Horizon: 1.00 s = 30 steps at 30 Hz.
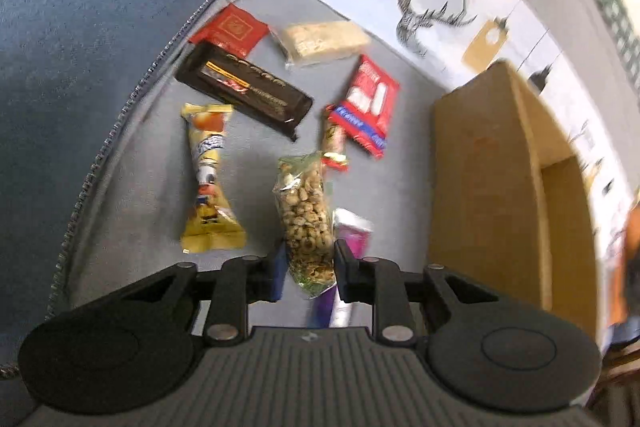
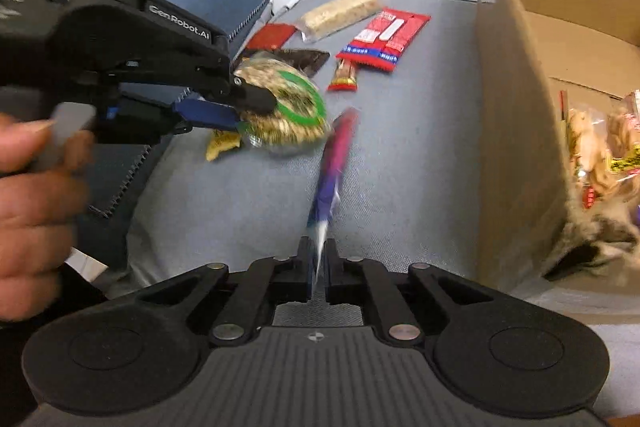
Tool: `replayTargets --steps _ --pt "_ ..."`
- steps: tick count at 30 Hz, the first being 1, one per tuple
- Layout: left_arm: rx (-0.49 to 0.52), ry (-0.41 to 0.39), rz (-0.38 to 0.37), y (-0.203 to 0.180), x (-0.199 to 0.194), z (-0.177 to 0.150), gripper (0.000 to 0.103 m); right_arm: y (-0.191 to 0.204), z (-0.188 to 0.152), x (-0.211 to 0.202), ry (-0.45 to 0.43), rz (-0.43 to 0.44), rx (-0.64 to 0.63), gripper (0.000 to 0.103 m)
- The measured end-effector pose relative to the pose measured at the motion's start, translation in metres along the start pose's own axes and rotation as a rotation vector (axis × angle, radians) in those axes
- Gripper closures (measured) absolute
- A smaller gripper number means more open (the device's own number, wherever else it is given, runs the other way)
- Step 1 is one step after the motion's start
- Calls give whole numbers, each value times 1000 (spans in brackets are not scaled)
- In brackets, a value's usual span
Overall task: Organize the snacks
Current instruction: 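Move both tools back to the snacks on the sofa, then grasp the round green-labelled nut pack with the left tool while the right tool grasps the purple tube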
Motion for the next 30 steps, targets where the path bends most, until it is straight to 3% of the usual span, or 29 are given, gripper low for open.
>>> replayTargets --steps 3,5,8,11,13,17,20,24,30 --pt "14 -55 81 -1 0 2 60 4 1 13 7 -41 -66 81" --pt "-10 -54 63 1 -2 3 39 9 1 18 1 -72 -104 73" --pt "9 -41 80 -5 6 1 25 10 6 24 -16 -50 -107 63" --pt "47 -30 102 -14 15 -1 22 14 11 32 -19 -47 -110 52" --pt "77 -24 127 -18 22 -2 19 16 14 40 -10 -58 -113 51" --pt "111 -12 146 -22 32 -3 17 18 16 50 5 -84 -119 52" --pt "105 3 155 -21 38 -2 16 19 14 48 13 -133 -161 74" --pt "116 14 166 -26 44 -1 16 6 10 36 23 -160 -122 87" --pt "175 8 216 -35 57 -6 19 0 2 28 21 -162 -101 86"
Point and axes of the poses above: each gripper's, at about its wrist camera, not at the fingertips, and x roughly the way its jaws point, y to its left, z to its top, the point moved 1 cm from there along x, roughly the way its jaws point, and after that the axes turned 15 degrees about -x, right-handed, at the moved point
